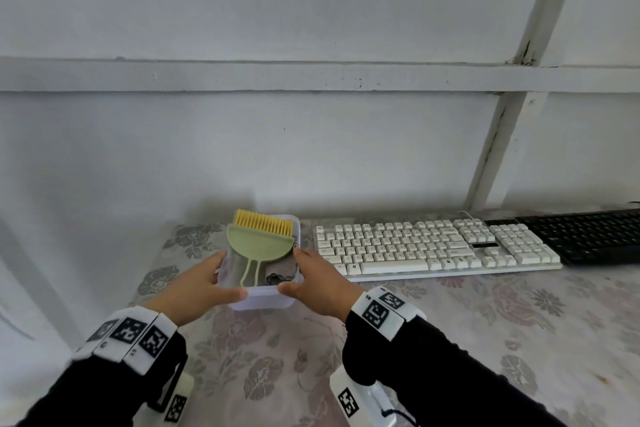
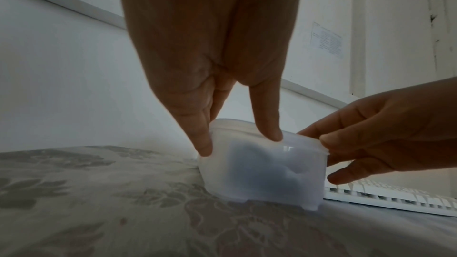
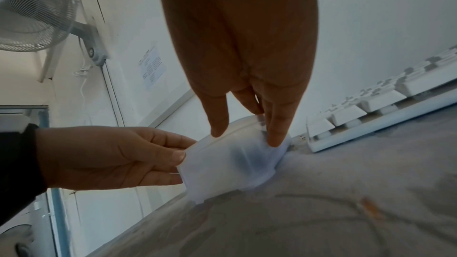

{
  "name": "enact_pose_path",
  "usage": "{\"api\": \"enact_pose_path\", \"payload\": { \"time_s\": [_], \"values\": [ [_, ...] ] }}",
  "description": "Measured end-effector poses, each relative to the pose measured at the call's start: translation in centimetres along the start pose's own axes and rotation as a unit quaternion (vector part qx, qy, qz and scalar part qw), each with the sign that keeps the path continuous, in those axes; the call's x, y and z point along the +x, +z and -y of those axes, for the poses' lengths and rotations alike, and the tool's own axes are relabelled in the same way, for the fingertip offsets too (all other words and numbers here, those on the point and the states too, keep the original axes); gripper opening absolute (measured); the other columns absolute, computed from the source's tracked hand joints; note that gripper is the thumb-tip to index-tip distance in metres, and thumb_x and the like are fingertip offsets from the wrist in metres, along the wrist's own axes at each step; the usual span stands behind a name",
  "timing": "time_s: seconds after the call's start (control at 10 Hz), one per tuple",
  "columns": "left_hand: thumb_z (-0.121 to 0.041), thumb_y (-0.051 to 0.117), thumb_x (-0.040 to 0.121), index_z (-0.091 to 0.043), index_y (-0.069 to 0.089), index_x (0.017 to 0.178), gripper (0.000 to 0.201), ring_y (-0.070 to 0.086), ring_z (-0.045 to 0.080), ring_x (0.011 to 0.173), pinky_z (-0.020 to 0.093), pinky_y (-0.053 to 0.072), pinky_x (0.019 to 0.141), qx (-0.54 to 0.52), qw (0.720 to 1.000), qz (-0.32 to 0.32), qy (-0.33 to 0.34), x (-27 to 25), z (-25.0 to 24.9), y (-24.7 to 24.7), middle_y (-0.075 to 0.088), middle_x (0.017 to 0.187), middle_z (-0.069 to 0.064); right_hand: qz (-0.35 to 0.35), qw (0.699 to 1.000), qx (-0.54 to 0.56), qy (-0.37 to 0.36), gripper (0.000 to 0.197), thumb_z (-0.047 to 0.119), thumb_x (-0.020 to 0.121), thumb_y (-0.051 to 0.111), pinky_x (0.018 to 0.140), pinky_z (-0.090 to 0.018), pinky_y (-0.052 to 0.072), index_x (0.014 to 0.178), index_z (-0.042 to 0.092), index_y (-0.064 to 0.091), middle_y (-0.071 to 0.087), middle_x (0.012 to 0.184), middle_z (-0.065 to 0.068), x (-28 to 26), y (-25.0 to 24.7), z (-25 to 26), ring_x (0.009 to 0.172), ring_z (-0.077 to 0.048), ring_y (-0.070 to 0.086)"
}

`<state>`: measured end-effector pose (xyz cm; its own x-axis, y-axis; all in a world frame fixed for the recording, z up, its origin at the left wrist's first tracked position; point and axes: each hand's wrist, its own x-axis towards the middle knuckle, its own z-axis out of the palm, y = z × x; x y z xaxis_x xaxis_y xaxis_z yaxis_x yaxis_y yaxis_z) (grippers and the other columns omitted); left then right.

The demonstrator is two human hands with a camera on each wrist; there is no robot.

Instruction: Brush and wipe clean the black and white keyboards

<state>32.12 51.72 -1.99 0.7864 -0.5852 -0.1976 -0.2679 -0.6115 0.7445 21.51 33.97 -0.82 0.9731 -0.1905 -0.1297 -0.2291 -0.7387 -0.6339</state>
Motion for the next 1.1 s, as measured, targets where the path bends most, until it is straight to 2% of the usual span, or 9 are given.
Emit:
{"api": "enact_pose_path", "payload": {
  "time_s": [0.3, 0.5, 0.8, 1.0, 1.1],
  "values": [
    [-0.03, 0.072, 0.078, -0.016, 0.015, 0.149, 0.092, 0.033, 0.023, 0.136, 0.041, 0.03, 0.111, 0.006, 1.0, -0.013, -0.012, 2.2, 0.1, 0.0, 0.022, 0.154, 0.002, -0.007, 1.0, -0.007, 0.014, 0.052, 0.029, 0.094, 0.056, 0.099, -0.034, 0.039, 0.135, 0.003, 0.039, 0.041, 0.136, -0.013, 1.9, -0.4, -0.3, 0.12, -0.027, 0.045],
    [-0.031, 0.069, 0.081, -0.015, 0.014, 0.149, 0.089, 0.03, 0.022, 0.138, 0.042, 0.028, 0.112, 0.016, 1.0, -0.016, -0.016, 2.3, -0.2, 0.1, 0.021, 0.154, 0.002, -0.011, 1.0, -0.014, 0.011, 0.053, 0.028, 0.094, 0.055, 0.095, -0.032, 0.038, 0.137, 0.003, 0.037, 0.042, 0.137, -0.014, 2.3, -0.5, -0.4, 0.12, -0.028, 0.045],
    [-0.032, 0.065, 0.085, -0.013, 0.012, 0.149, 0.085, 0.029, 0.023, 0.139, 0.037, 0.028, 0.111, 0.053, 0.998, -0.02, -0.03, 2.4, -1.6, 0.4, 0.02, 0.154, 0.005, -0.004, 0.999, -0.036, 0.021, 0.05, 0.026, 0.096, 0.051, 0.096, -0.035, 0.038, 0.135, -0.001, 0.037, 0.04, 0.136, -0.018, 2.9, -0.6, -0.4, 0.12, -0.031, 0.046],
    [-0.032, 0.061, 0.088, -0.011, 0.014, 0.148, 0.079, 0.031, 0.024, 0.137, 0.037, 0.03, 0.109, 0.103, 0.994, -0.03, -0.011, 1.5, -2.3, 0.8, 0.022, 0.154, 0.006, 0.007, 0.999, -0.045, -0.002, 0.039, 0.025, 0.095, 0.052, 0.085, -0.03, 0.037, 0.125, 0.0, 0.046, 0.047, 0.126, -0.016, 2.5, -0.8, -1.2, 0.108, -0.027, 0.047],
    [-0.029, 0.062, 0.087, -0.02, 0.019, 0.147, 0.074, 0.03, 0.021, 0.137, 0.036, 0.032, 0.106, 0.093, 0.992, -0.074, 0.044, 0.6, -3.1, 1.1, 0.026, 0.152, 0.0, 0.002, 0.999, -0.017, -0.029, 0.042, 0.026, 0.092, 0.056, 0.098, -0.039, 0.042, 0.128, 0.004, 0.048, 0.049, 0.128, -0.015, 1.4, -1.7, -2.3, 0.115, -0.03, 0.049]
  ]
}}
